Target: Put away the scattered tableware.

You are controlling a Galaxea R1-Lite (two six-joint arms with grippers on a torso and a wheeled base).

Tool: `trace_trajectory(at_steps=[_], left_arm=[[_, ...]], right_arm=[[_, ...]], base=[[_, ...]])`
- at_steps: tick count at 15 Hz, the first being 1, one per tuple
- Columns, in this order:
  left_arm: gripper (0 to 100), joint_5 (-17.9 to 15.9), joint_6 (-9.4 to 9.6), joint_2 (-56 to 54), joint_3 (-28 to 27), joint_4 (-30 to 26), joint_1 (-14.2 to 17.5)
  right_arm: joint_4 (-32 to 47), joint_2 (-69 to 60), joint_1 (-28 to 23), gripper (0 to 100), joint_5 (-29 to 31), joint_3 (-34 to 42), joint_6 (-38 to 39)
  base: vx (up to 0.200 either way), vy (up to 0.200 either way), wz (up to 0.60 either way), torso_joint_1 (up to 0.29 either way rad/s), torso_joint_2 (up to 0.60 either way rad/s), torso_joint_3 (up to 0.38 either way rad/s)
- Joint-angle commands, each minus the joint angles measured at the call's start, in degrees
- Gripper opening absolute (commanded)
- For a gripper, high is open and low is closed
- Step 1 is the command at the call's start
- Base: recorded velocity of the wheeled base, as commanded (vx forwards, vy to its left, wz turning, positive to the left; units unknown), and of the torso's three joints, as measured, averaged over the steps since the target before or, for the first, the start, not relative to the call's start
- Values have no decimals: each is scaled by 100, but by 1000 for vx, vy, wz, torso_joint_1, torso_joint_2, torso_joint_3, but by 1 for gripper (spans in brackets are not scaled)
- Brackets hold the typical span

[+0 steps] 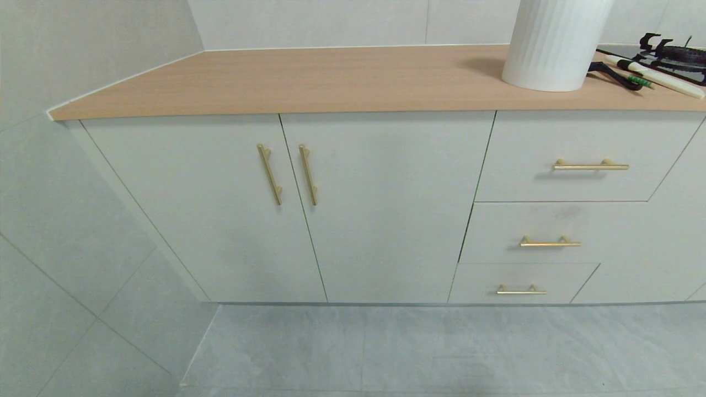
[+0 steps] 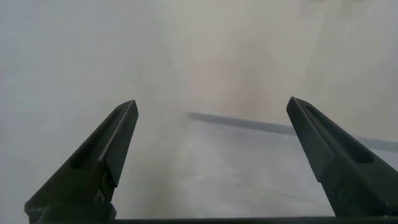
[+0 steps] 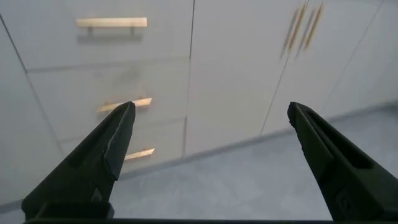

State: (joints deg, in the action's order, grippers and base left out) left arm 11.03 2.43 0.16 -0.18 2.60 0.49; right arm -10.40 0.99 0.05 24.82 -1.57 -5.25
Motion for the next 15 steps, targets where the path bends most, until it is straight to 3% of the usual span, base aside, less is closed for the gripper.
trace_trajectory(at_steps=[1,3,5,6,7,11,13,15], left_arm=[[100,-365,-120,-7,9,-14,4],[100,-1015,-172,-7,9,-277,-5],[100,-1051,-102,-7,9,-251,-5],[100,-1112,91,-7,1,-260,-5],[100,-1130,144,-7,9,-260,-5],[100,-1261,381,-16,9,-268,-5],[100,-1270,337,-7,9,-260,-5],[100,-1279,127,-7,9,-260,-5]], right_arm=[[161,-99,-49,100,-294,157,68],[864,-90,-49,100,-1216,148,525],[794,-90,-40,100,-1524,157,561],[1057,-90,-40,100,-2210,157,508],[1180,-90,-40,100,-2517,122,481],[1128,-90,-31,100,-2605,140,420],[1128,-90,-31,100,-2596,140,411],[1128,-90,-31,100,-2587,140,411]], base=[[0,0,0,0,0,0],[0,0,0,0,0,0],[0,0,0,0,0,0],[0,0,0,0,0,0],[0,0,0,0,0,0],[0,0,0,0,0,0],[0,0,0,0,0,0],[0,0,0,0,0,0]])
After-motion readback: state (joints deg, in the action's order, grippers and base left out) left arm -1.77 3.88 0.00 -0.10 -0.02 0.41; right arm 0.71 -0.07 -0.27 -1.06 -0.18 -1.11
